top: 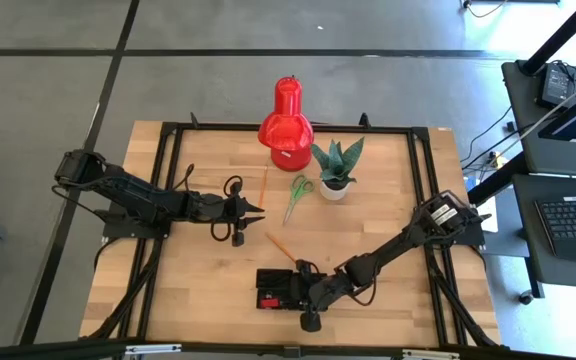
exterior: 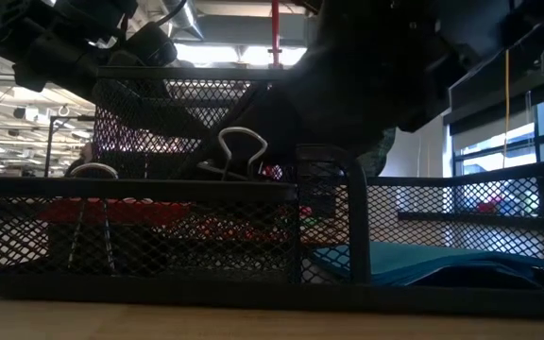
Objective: Pick and place office supplies into organizer
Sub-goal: Put the black binder clip into the desk organizer, then put the green scissors into the desk organizer
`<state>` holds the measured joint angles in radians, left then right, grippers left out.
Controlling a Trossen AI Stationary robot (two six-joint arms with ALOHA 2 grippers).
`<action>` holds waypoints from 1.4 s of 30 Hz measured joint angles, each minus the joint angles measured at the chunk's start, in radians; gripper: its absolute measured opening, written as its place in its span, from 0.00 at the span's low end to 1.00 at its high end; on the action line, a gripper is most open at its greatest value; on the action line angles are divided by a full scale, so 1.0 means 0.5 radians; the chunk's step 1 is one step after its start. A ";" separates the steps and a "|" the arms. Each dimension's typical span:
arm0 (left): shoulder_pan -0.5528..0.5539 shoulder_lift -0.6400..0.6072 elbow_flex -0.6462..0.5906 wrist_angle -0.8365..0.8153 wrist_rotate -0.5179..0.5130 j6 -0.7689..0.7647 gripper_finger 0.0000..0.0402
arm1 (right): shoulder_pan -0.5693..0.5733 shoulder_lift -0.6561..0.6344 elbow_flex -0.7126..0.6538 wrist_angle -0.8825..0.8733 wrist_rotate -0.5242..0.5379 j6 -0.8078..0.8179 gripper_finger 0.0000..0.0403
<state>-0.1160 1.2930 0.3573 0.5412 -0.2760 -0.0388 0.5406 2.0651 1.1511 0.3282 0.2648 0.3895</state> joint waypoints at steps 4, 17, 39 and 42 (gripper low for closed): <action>0.000 0.000 0.000 0.000 0.000 0.000 0.21 | 0.000 0.000 0.000 0.001 -0.005 0.000 0.06; 0.000 0.000 0.000 0.000 0.000 0.000 0.21 | 0.000 -0.021 0.000 -0.028 -0.009 -0.093 0.13; 0.000 0.000 0.000 0.006 0.004 -0.014 0.21 | 0.080 -0.504 0.001 -0.364 -0.046 -0.169 0.26; 0.000 0.000 0.000 0.015 0.014 -0.091 0.21 | 0.086 -0.629 0.001 -0.564 -0.045 -0.174 0.26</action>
<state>-0.1162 1.2930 0.3573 0.5490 -0.2691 -0.0842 0.5838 1.7505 1.1515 0.0462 0.2420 0.3027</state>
